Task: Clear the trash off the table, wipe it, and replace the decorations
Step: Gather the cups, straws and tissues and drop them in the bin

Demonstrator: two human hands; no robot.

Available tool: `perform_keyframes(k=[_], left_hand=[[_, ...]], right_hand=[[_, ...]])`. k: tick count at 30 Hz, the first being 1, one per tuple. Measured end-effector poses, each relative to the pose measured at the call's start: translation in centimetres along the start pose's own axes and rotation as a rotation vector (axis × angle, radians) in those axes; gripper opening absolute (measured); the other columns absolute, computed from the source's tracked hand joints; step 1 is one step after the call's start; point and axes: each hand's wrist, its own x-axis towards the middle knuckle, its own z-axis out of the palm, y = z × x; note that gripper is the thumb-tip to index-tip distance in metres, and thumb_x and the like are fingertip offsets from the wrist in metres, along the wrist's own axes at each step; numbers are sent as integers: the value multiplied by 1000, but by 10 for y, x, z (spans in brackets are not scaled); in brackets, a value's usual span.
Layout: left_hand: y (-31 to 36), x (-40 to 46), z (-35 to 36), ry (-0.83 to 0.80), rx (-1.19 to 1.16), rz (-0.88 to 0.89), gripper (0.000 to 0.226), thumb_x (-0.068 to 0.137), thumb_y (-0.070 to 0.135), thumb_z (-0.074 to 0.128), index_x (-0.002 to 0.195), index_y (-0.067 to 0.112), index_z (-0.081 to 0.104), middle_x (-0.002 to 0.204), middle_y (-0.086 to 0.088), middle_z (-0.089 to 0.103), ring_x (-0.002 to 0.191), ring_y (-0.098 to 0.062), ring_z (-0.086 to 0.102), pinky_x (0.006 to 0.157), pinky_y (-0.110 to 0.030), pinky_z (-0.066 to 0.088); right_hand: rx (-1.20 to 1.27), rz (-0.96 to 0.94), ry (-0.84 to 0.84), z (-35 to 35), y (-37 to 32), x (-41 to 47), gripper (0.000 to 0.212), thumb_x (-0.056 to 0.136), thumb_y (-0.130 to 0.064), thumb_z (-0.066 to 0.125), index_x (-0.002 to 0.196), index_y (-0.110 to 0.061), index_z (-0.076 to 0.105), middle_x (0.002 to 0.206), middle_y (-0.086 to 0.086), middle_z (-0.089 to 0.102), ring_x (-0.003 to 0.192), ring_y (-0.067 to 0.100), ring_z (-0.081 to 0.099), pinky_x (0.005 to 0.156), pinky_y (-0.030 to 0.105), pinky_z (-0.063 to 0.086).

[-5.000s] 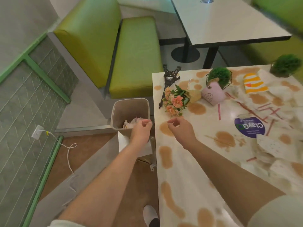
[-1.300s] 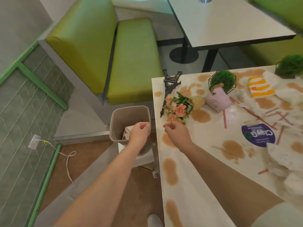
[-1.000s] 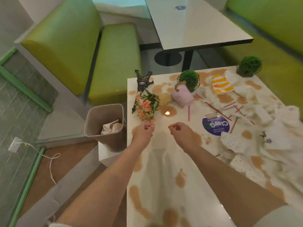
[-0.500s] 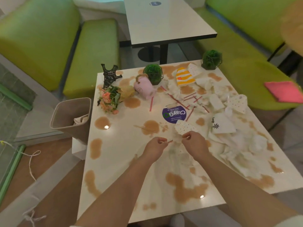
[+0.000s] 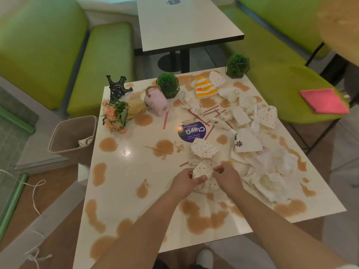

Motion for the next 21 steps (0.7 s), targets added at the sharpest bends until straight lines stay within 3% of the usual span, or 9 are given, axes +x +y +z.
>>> perform_keyframes(k=[2,5,8,11,13,15,18,21], left_hand=[[2,4,-5,19,-78,-1,45,83,44,73,120,21,61,111,5,68,101,-15,64,83,-25,50],[10,4,-14,58,-223,-47,52,84,38,74,126,17,52,118,2,63,107,-17,63,93,-39,53],[15,7,-25,143,-276,-56,50,89,35,69,130,15,48,119,2,59,109,-18,59,97,-41,50],[14,10,-39,246,-310,-51,43,89,35,68,124,21,48,107,11,57,100,-13,56,93,-35,49],[10,16,-47,297,-325,-61,49,85,39,72,124,19,50,112,8,61,101,-14,60,96,-39,50],[8,20,-54,348,-328,-64,53,82,41,74,124,18,50,115,4,63,103,-17,62,95,-45,52],[7,23,-61,386,-389,-80,56,83,38,75,126,17,47,118,1,61,103,-18,61,91,-44,54],[9,25,-65,367,-469,-92,59,84,33,74,131,17,42,122,0,57,103,-16,60,76,-33,59]], right_hand=[[28,-13,-19,1,-3,2,5,92,-21,61,97,-19,62,91,-5,63,72,8,55,53,20,37],[103,-55,-51,2,-15,5,7,90,-22,65,92,-16,66,89,-3,65,81,15,59,57,22,39],[142,-76,-10,1,-30,14,17,93,-30,60,88,-14,62,82,-3,62,74,16,57,55,24,37],[94,-83,98,-1,-40,35,17,91,-31,60,100,-18,64,100,0,63,87,20,61,63,30,46],[-33,-90,95,-1,-42,52,37,88,-36,63,120,-17,60,123,8,55,114,27,53,84,37,50],[-136,-32,41,0,-47,62,66,85,-46,68,139,-14,46,140,13,38,133,32,33,97,43,45],[-266,29,-13,1,-53,68,96,75,-59,73,147,-11,32,145,14,26,137,34,24,100,46,42],[-376,11,-28,4,-57,70,96,71,-60,76,143,-10,37,144,14,26,134,35,26,100,45,40]])
